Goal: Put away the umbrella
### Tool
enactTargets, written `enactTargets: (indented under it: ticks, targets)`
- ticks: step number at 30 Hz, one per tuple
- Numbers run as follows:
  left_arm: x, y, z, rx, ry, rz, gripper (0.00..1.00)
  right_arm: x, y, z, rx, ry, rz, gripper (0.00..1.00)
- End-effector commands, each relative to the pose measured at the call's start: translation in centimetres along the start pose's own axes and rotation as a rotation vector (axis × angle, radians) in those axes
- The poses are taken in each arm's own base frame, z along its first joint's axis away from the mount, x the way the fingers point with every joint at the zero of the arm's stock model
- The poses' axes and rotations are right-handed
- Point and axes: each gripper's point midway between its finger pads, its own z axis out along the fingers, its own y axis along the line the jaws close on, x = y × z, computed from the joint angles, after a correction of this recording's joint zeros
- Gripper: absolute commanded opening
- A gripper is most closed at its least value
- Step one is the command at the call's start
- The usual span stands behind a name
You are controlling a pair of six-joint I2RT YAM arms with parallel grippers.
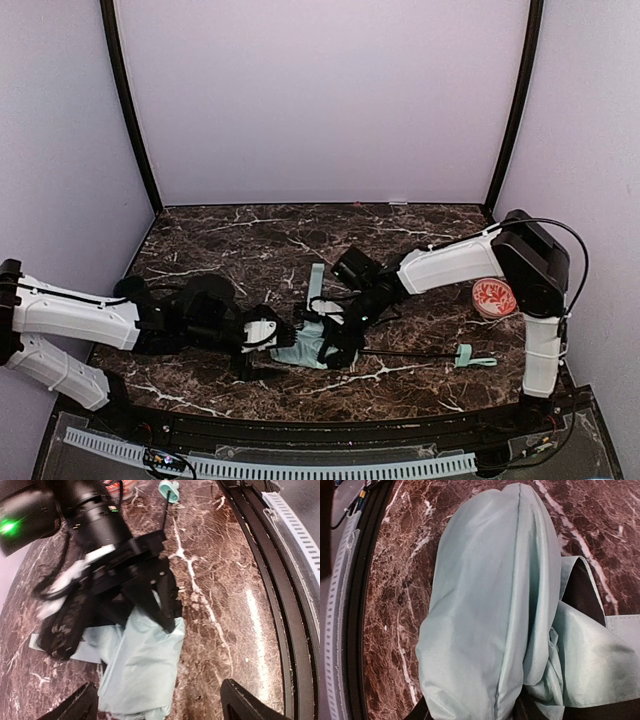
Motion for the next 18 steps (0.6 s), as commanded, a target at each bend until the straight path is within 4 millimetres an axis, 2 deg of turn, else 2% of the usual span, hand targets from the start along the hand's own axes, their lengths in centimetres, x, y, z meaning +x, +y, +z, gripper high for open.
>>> enactTargets:
  ticks: [1,5,7,9,11,12,14,18]
  targets:
    - [2.0,0.6,2.8,-0.052,0.139,0.258,0.95,7.2,3.2,2.1,-0.223,0.253,0.24,0.07]
    - [2.8,0.5,5.1,-0.036,0.198,0.343,0.99,7.0,2.9,2.4,-0.282,0.244,0.296,0.06]
    - [4.1,0.1,5.9,-0.011,0.241,0.347,0.98,6.7,2.2,2.5,-0.286,0.232,0.315,0.06]
    - [5.9,0.0,6.3,0.006,0.325,0.32,0.94,6.3,1.6,2.5,-0.275,0.225,0.319,0.07]
    - [7.6,-0.5,6.3,0.039,0.411,0.278,0.83,5.7,1.0,2.4,-0.261,0.209,0.315,0.07]
    - [7.9,-0.9,6.2,0.062,0.43,0.259,0.7,5.4,0.7,2.4,-0.258,0.197,0.314,0.08]
    - [8.1,-1.7,5.9,0.105,0.435,0.226,0.53,4.3,0.2,2.1,-0.252,0.16,0.313,0.1]
    - [8.2,-3.5,5.4,0.188,0.429,0.171,0.38,2.6,-1.6,1.2,-0.212,0.089,0.326,0.18]
